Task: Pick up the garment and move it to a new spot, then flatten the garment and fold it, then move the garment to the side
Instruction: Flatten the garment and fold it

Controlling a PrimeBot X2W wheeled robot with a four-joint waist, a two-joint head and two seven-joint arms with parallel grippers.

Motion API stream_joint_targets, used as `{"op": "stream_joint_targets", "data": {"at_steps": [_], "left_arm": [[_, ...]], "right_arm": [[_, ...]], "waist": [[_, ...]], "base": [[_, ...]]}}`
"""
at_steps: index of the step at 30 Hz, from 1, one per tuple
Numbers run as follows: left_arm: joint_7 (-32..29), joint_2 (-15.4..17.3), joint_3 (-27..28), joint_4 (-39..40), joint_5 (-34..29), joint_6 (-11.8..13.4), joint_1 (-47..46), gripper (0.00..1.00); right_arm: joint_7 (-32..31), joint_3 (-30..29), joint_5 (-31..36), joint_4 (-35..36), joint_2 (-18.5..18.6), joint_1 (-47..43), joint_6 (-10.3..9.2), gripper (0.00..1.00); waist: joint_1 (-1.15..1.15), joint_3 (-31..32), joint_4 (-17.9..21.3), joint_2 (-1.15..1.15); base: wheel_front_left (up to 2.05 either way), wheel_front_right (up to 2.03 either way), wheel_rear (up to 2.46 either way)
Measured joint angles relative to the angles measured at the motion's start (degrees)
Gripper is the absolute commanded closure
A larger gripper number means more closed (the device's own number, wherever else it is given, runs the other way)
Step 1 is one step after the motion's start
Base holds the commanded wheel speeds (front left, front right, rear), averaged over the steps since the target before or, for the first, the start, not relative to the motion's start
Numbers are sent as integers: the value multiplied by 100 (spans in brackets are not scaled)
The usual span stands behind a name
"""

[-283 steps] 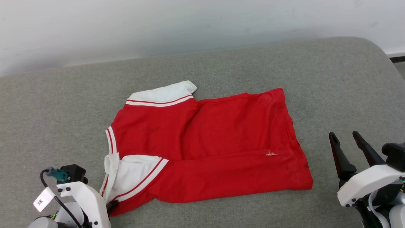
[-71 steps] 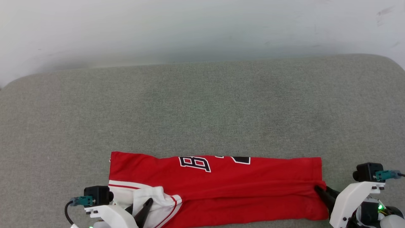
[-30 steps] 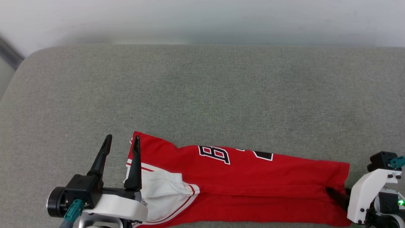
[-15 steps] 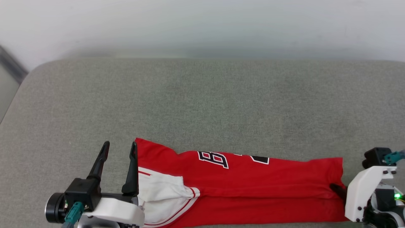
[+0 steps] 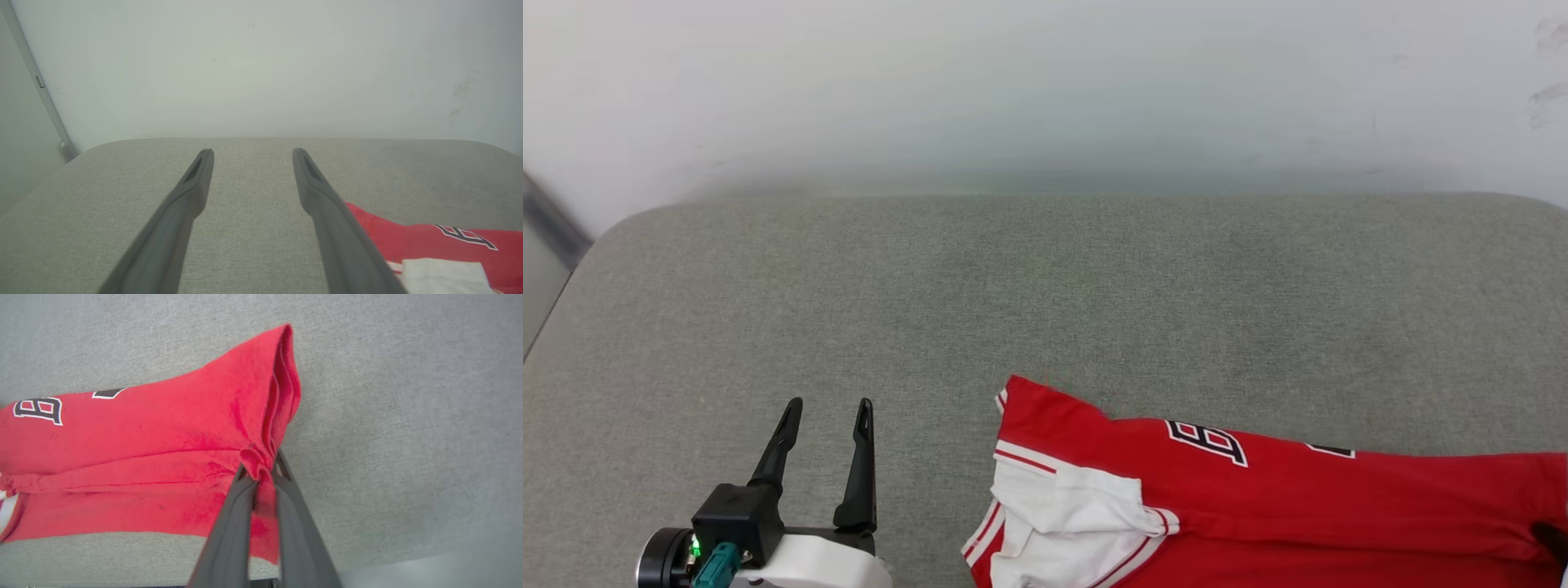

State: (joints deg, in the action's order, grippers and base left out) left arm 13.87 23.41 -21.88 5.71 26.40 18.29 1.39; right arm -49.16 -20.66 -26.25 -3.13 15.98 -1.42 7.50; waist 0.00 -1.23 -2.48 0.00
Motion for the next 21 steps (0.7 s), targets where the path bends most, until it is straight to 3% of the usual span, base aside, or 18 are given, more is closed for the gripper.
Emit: {"op": "stream_joint_targets", "data": {"at_steps": [3, 10, 16, 21], "left_arm": [[-1, 0, -7, 5, 0, 4, 7, 0], [-13, 1, -53, 4, 10, -14, -4, 0], [-16, -14, -109, -1, 9, -60, -136, 0], [-14, -26, -133, -62, 10, -119, -268, 0]], "right_arm": [[-87, -193, -40, 65, -75, 2, 0, 100], [-1102, -493, -1547, 242, -980, 307, 0, 100], [-1766, -224, -2806, 303, -1266, 442, 0, 100], [-1722, 452, -3615, -20, -1287, 512, 0, 100]], "waist": [[0, 0, 21, 0], [0, 31, 33, 0], [0, -27, -84, 0], [0, -106, -238, 0]], "base": [[0, 0, 0], [0, 0, 0], [0, 0, 0], [0, 0, 0]]}}
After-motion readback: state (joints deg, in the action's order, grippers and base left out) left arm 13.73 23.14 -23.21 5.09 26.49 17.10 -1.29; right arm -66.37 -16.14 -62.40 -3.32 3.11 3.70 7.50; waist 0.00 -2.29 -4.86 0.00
